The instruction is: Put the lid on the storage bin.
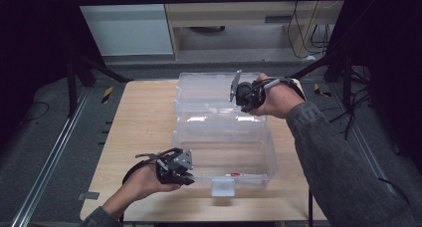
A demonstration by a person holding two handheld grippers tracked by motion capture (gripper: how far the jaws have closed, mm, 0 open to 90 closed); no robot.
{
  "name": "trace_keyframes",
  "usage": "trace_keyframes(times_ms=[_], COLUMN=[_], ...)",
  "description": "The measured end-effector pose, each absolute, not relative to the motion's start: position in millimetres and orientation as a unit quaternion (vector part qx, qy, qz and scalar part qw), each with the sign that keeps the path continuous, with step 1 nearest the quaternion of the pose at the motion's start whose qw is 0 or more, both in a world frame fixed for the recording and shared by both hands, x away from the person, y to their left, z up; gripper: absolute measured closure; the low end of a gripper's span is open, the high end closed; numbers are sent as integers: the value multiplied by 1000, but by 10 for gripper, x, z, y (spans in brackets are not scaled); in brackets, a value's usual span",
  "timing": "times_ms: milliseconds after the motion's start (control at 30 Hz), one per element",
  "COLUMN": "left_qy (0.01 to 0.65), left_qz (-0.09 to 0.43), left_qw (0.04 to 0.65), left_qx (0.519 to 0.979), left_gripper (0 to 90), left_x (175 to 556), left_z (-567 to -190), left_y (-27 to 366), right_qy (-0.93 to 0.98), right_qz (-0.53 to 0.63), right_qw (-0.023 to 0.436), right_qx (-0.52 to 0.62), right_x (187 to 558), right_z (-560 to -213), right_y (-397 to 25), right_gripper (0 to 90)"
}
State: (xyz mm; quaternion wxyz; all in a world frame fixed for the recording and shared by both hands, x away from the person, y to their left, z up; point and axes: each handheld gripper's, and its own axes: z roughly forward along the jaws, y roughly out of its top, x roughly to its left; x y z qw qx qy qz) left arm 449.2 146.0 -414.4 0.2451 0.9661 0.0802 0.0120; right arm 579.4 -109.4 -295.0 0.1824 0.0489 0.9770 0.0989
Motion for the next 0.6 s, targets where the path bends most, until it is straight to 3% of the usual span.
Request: trace_keyframes(times_ms=[600], left_qy=[83], left_qz=[33], left_qw=[244], left_qx=[966], left_gripper=[810], left_x=[4493], left_z=[-4124], left_y=[1437], right_qy=[979], right_qz=[86], right_qw=[182], right_qx=[41], right_x=[5754], right_z=[-2922], right_y=[-1027], right_gripper=[867])
